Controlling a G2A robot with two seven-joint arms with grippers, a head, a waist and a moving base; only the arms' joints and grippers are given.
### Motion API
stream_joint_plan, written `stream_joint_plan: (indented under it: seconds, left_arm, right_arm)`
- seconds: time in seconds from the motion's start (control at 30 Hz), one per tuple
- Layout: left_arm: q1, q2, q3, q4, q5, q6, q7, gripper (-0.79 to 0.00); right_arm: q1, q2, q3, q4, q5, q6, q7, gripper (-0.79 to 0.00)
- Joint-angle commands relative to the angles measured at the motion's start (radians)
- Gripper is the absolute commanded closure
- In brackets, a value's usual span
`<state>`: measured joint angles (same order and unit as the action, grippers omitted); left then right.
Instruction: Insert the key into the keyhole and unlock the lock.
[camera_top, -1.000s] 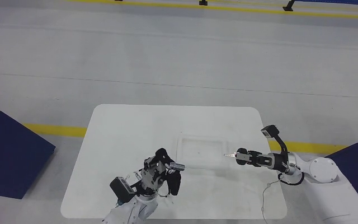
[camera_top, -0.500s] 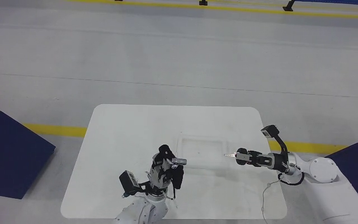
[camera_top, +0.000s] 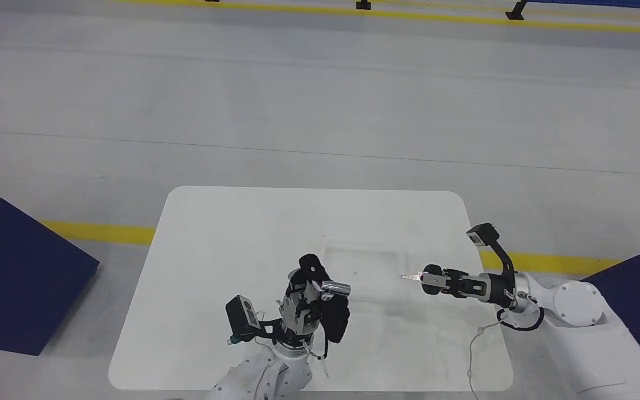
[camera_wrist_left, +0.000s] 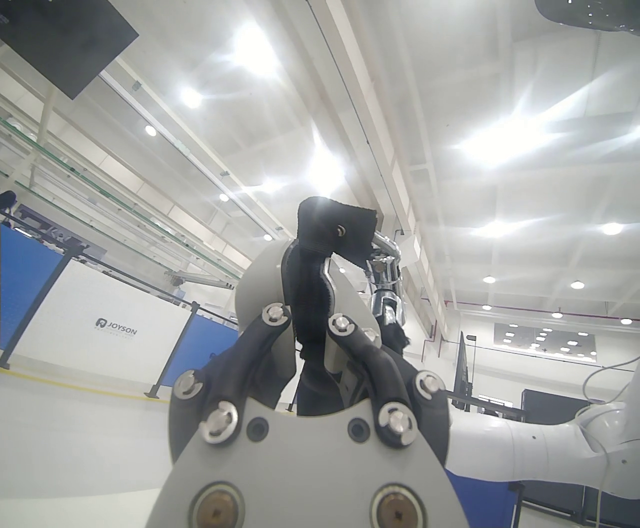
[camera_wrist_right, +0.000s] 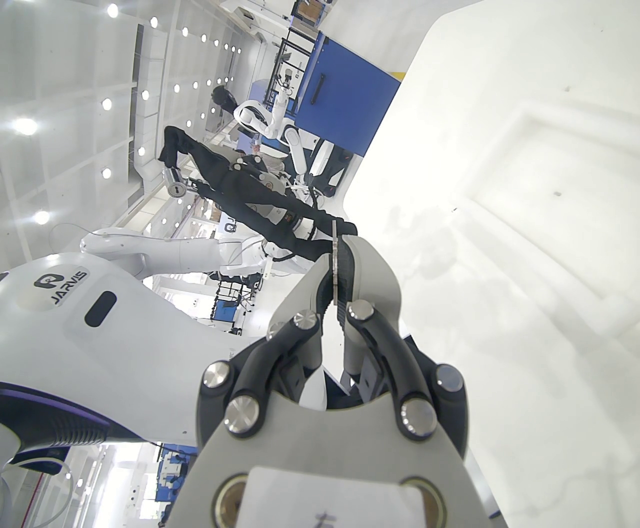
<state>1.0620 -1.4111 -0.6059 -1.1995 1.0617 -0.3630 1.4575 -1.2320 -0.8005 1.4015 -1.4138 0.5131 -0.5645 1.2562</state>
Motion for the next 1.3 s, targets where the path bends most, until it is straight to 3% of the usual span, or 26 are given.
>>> stream_joint_plan:
  seconds: [0.0,0.17,0.47,1.27]
  left_arm:
    - [0.000,0.000,0.000,0.000,0.000,0.001,0.001,0.000]
    - [0.000,0.000,0.000,0.000,0.000,0.001,0.001,0.000]
    - [0.000,0.000,0.000,0.000,0.000,0.001,0.001,0.000]
    - [0.000,0.000,0.000,0.000,0.000,0.001,0.001,0.000]
  right_arm:
    - [0.000,0.000,0.000,0.000,0.000,0.000,0.000,0.000]
    - [-0.013,-0.006,-0.021,-0.021,0.070,0.046,-0.004,0.000]
    - [-0.003,-0.030,-0.099,-0.029,0.332,0.130,0.130,0.000]
    - [-0.028,-0.081,-0.180,-0.125,0.391,0.087,0.087,0.000]
